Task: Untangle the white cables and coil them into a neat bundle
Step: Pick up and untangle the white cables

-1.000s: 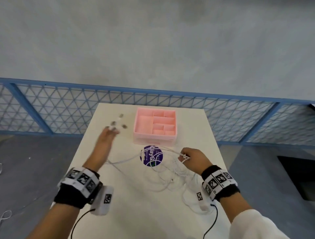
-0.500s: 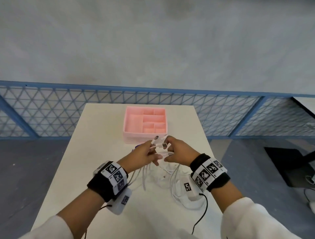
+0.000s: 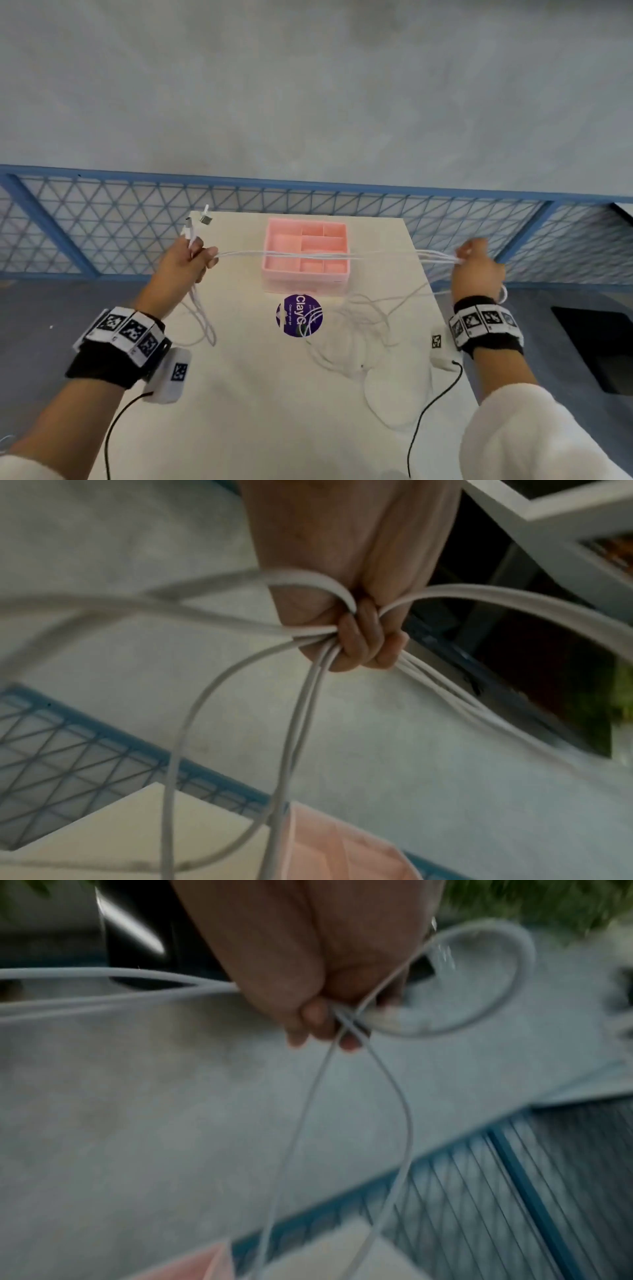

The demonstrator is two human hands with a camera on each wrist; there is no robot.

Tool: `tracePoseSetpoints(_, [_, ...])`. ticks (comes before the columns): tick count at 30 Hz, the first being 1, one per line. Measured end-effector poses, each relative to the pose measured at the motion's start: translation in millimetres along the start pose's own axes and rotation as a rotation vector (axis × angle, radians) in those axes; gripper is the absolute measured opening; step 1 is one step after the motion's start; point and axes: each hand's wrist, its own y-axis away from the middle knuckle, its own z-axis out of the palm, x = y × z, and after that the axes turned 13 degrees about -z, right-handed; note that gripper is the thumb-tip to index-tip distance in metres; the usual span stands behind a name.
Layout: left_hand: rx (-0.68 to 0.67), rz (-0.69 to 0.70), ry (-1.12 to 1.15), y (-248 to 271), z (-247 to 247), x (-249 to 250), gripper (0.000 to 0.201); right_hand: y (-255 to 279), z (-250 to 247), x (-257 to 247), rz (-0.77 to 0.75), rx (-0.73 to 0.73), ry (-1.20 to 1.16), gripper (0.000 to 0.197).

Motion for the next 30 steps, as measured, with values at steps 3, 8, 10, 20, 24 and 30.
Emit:
tracePoseSetpoints(3, [0.136, -0.027, -0.240, -14, 6, -33, 0.029, -12, -27, -27, -0.181, 0.279, -0.001, 0.016])
tracePoseSetpoints(8, [0.357, -0.068, -0.687, -9, 15, -68, 0.017, 41, 22, -21, -0.385, -0.371, 0.160, 0.012])
tracePoseSetpoints(10, [0.312, 0.020, -0.641, -1, 33, -62, 0.017, 74, 41, -19, -0.427, -0.428, 0.138, 0.020])
tracePoseSetpoints(20, [-0.419, 0.217, -0.745, 77, 182, -42, 0.035, 102, 62, -57, -0.488, -0.376, 0.008, 0.010])
tracePoseSetpoints(24, [-0.443, 0.248, -0.751, 67, 178, -42, 0.011, 103, 62, -49, -0.528, -0.495, 0.038, 0.027])
tracePoseSetpoints(30, [-0.556, 0.040, -0.476, 48, 142, -35, 0.009, 91, 48, -22, -0.483, -0.684, 0.322, 0.028])
